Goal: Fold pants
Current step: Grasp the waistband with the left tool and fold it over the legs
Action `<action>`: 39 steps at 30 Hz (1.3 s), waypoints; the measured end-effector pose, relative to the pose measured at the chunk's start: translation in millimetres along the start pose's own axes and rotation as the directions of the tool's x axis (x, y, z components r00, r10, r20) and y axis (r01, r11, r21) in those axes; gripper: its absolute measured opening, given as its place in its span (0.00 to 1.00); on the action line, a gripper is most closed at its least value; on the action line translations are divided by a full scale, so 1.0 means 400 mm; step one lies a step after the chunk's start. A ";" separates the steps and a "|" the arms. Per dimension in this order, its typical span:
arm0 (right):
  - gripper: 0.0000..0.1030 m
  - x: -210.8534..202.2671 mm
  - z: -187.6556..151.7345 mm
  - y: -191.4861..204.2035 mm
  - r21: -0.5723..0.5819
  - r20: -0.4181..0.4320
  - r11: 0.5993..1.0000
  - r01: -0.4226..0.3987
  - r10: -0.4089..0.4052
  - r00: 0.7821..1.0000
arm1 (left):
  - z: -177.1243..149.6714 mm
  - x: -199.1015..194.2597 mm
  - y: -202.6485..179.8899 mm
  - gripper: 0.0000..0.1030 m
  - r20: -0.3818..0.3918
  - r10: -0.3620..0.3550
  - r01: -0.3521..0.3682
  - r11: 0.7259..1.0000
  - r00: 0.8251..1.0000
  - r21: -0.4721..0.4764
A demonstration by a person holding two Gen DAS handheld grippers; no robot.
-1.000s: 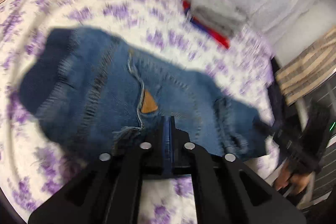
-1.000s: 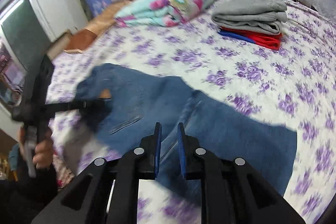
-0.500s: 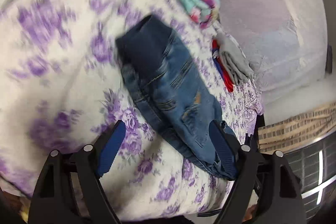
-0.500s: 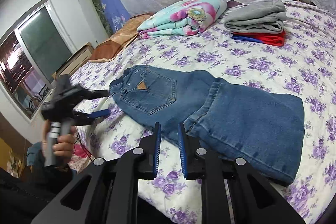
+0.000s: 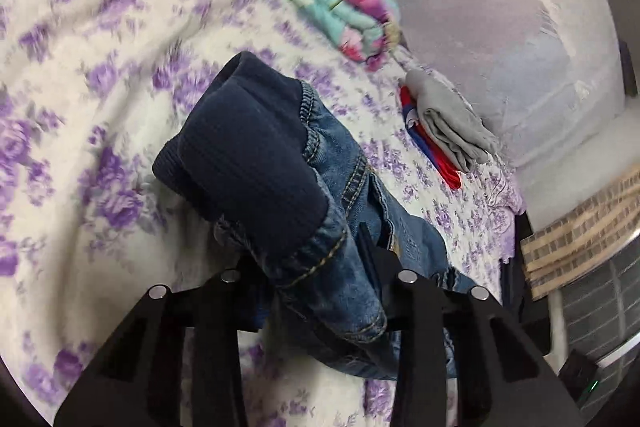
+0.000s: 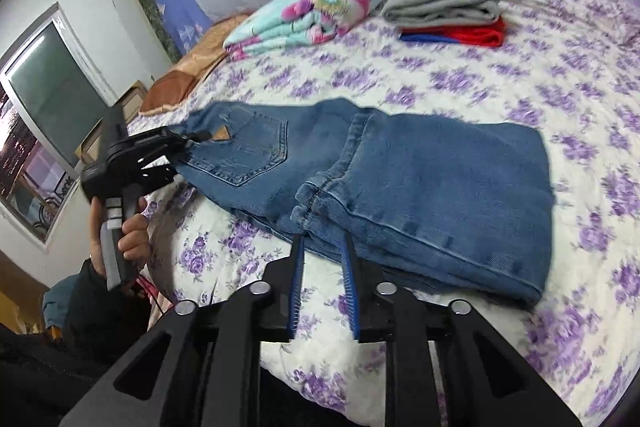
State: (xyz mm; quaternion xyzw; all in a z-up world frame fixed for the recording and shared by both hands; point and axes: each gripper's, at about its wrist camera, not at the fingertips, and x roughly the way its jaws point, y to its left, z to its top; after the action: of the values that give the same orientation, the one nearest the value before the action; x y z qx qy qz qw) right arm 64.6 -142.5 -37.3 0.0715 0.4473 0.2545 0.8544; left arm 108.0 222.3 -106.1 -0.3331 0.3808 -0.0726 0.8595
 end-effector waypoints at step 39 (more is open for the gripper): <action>0.28 -0.263 -0.041 -0.383 0.375 0.276 0.927 0.015 -0.127 0.953 | -0.165 -0.056 -0.566 0.28 0.158 0.084 -0.167 0.750 0.984 0.640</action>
State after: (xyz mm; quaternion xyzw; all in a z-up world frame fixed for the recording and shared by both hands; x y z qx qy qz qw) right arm 58.9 -328.6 -23.8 0.2516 0.3568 0.1210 0.8915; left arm 75.2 23.1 17.4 0.0089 0.3013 -0.1223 0.9456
